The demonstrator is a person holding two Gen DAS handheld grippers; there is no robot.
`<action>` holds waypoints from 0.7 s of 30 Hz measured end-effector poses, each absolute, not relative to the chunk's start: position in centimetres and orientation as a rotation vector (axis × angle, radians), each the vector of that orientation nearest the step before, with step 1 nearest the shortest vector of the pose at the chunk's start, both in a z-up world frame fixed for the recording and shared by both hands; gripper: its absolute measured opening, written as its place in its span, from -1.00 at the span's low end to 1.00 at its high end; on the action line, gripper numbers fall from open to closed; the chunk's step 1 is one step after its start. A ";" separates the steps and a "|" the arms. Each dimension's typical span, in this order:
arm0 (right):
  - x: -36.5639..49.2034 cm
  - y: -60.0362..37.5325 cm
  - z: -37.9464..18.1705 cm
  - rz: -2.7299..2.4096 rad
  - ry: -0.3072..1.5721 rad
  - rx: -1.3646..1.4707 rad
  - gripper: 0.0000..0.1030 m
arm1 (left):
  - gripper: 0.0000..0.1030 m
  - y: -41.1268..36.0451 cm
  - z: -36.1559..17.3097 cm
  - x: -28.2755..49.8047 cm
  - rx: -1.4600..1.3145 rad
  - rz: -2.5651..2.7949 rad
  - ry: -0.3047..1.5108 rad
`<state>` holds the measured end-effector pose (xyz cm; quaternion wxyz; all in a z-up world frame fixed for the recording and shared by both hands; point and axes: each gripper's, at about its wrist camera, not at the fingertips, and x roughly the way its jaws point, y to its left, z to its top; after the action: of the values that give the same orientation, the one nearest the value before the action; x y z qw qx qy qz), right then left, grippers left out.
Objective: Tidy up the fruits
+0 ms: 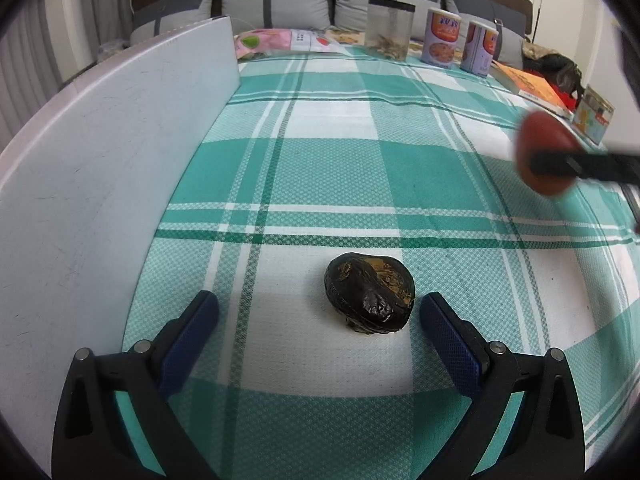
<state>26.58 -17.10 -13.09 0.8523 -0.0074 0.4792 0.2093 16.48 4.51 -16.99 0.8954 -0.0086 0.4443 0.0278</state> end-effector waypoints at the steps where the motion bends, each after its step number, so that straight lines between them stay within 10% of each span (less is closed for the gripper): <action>1: 25.8 -17.5 -13.0 0.441 1.011 -0.024 0.31 | 0.98 4.5 -17.0 16.5 -0.018 0.057 0.921; 10: 18.1 -20.7 -15.1 0.393 1.036 -0.060 0.37 | 0.98 4.5 -17.0 16.5 -0.018 0.057 0.921; 14: 16.7 -22.1 -15.7 0.340 0.990 0.040 0.98 | 0.98 4.5 -17.0 16.5 -0.019 0.057 0.921; 21: 12.1 -23.5 -16.5 0.177 0.968 -0.010 0.99 | 0.98 4.5 -17.0 16.5 -0.019 0.057 0.921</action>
<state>12.08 -23.52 -16.47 0.8813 -0.0049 0.4649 0.0851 16.48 4.51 -17.01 0.8954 -0.0090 0.4443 0.0275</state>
